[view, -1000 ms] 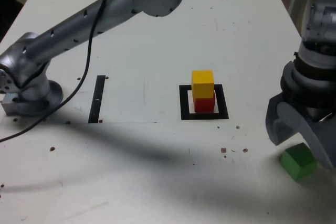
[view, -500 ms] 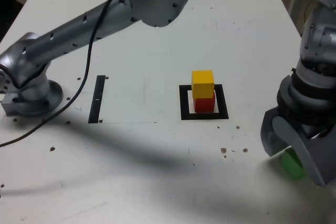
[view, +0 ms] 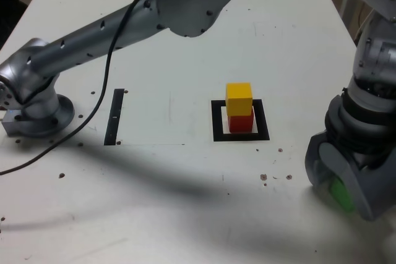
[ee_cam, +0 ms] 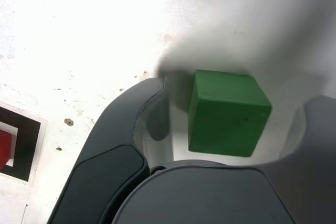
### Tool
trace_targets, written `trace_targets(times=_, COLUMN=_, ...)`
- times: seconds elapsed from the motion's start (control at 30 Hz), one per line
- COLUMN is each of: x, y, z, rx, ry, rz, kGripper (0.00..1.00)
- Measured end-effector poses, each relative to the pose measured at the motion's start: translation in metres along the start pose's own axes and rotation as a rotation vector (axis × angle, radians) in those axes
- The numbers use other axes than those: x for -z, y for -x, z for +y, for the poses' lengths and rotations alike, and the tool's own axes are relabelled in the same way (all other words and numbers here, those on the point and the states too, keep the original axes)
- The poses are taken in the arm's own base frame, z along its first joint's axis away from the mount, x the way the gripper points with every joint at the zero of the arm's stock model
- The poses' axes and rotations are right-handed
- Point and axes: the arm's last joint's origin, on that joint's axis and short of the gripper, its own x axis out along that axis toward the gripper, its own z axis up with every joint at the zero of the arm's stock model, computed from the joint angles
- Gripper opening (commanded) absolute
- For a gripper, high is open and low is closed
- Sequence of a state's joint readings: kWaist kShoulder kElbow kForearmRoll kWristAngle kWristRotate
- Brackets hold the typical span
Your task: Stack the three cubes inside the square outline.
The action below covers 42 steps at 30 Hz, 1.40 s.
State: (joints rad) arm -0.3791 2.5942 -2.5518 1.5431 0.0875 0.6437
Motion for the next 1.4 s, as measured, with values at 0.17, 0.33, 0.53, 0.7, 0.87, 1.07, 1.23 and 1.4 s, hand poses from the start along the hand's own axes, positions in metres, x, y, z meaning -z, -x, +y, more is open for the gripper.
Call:
trace_targets(times=0.17, x=-0.003, y=0.000, z=-0.004, rx=-0.012, ry=0.007, rz=0.009, kGripper=0.43)
trace_targets(times=0.33, x=-0.005, y=0.000, z=-0.006, rx=-0.019, ry=0.005, rz=0.010, kGripper=0.39)
trace_targets(times=0.53, x=-0.005, y=0.000, z=-0.005, rx=-0.028, ry=0.006, rz=0.017, kGripper=0.38)
trace_targets(times=0.7, x=-0.004, y=0.000, z=-0.005, rx=-0.030, ry=0.010, rz=0.025, kGripper=0.36)
trace_targets(times=0.87, x=-0.004, y=0.001, z=-0.005, rx=-0.031, ry=0.013, rz=0.027, kGripper=0.36)
trace_targets(times=1.07, x=-0.003, y=0.002, z=-0.006, rx=-0.034, ry=0.021, rz=0.032, kGripper=0.36)
trace_targets(times=1.23, x=0.003, y=0.014, z=-0.008, rx=-0.046, ry=0.038, rz=0.031, kGripper=0.36)
trace_targets(times=1.4, x=0.015, y=0.039, z=-0.013, rx=-0.073, ry=0.062, rz=0.025, kGripper=0.36)
